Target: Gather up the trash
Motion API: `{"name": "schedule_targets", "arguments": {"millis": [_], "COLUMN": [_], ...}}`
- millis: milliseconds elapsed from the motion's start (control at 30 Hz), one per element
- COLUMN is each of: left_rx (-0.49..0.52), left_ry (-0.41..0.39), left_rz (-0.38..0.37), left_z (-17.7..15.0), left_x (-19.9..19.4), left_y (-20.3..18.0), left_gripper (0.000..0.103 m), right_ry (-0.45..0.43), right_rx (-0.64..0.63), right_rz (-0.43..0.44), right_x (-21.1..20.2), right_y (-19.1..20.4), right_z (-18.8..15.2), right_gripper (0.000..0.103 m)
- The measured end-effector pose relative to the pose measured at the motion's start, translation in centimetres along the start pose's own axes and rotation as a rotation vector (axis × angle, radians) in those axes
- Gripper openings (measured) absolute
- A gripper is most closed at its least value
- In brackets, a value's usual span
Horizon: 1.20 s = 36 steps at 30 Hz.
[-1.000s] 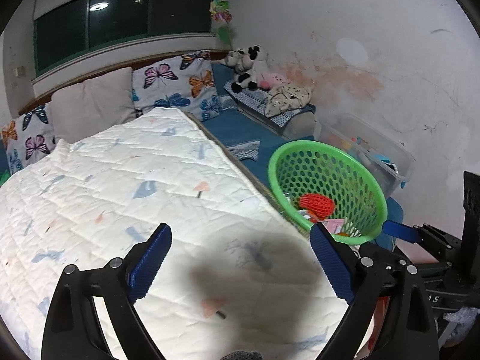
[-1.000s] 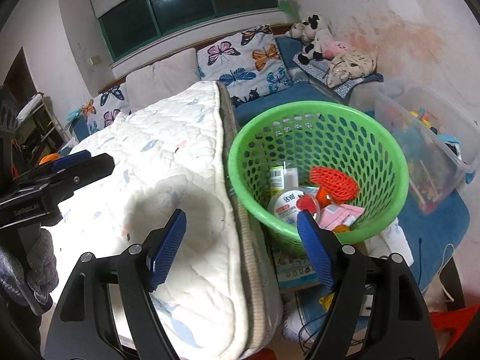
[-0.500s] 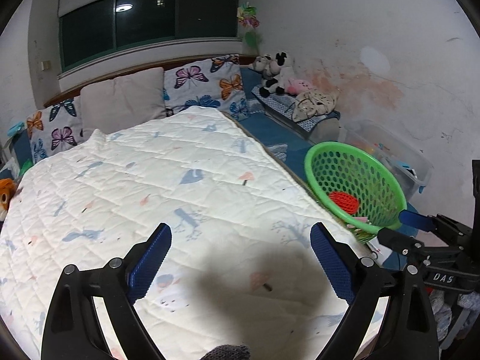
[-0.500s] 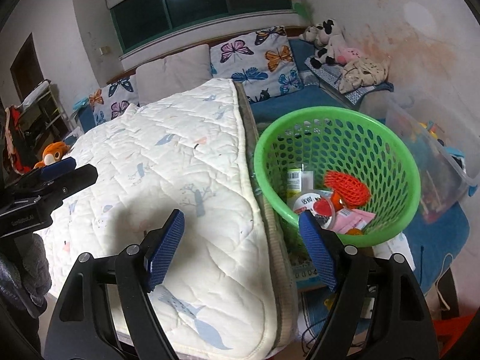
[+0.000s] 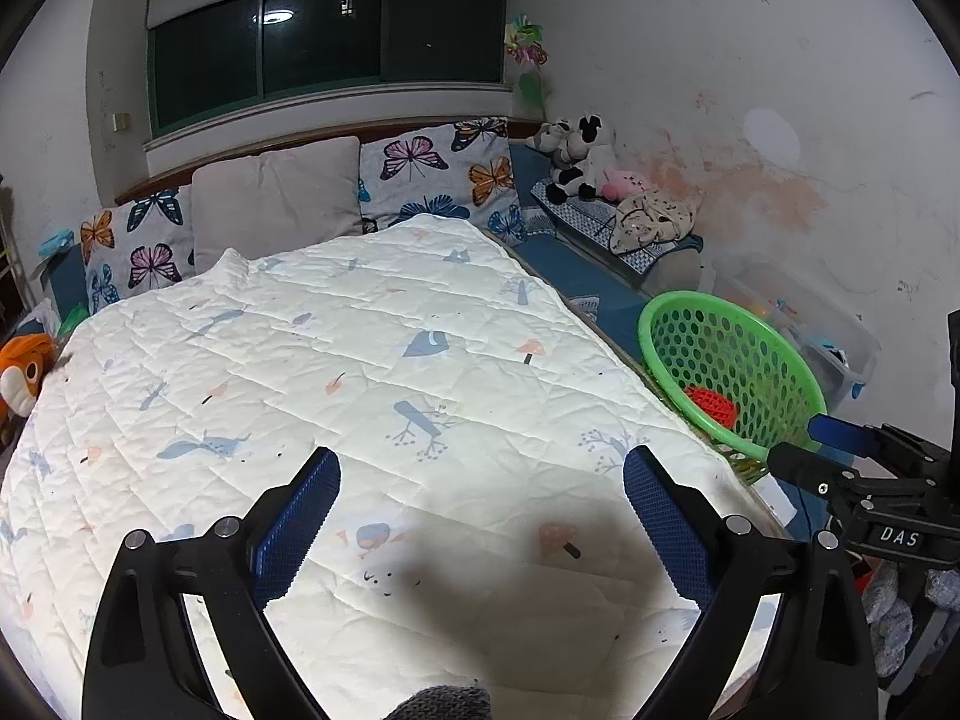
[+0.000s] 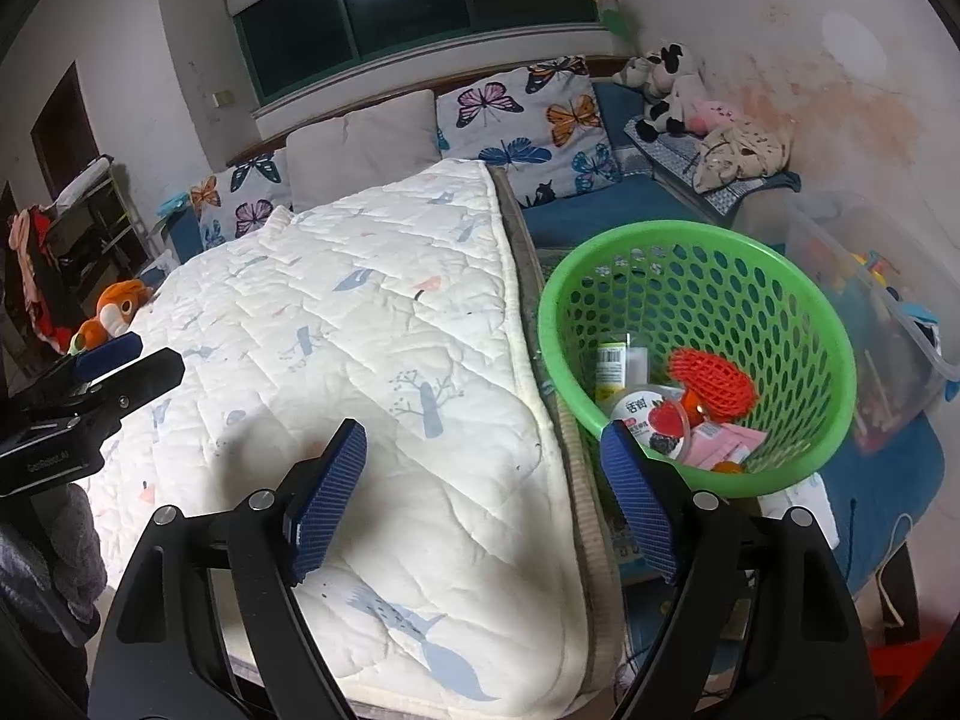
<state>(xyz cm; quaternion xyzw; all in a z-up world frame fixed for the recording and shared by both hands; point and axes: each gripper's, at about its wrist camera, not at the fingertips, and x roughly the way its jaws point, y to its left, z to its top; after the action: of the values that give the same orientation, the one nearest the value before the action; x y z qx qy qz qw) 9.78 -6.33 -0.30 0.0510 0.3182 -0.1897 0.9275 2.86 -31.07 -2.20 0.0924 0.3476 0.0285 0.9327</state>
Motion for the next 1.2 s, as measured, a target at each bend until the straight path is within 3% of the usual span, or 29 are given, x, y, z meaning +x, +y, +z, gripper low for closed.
{"name": "schedule_targets", "arguments": {"millis": [633, 1200], "left_rx": [-0.069, -0.097], "left_ry": [-0.009, -0.012], "left_rz": [0.054, 0.083], "left_z": [-1.6, -2.3], "left_x": [-1.1, -1.7], "left_y": [2.2, 3.6], "left_gripper": [0.093, 0.093], "right_ry": [-0.014, -0.011], "right_rx": [-0.059, -0.077], "right_rz": [0.052, 0.057], "right_x": [0.0, 0.3], "right_y": [2.6, 3.4], "right_z": [-0.3, -0.5], "right_gripper": [0.089, 0.090]}}
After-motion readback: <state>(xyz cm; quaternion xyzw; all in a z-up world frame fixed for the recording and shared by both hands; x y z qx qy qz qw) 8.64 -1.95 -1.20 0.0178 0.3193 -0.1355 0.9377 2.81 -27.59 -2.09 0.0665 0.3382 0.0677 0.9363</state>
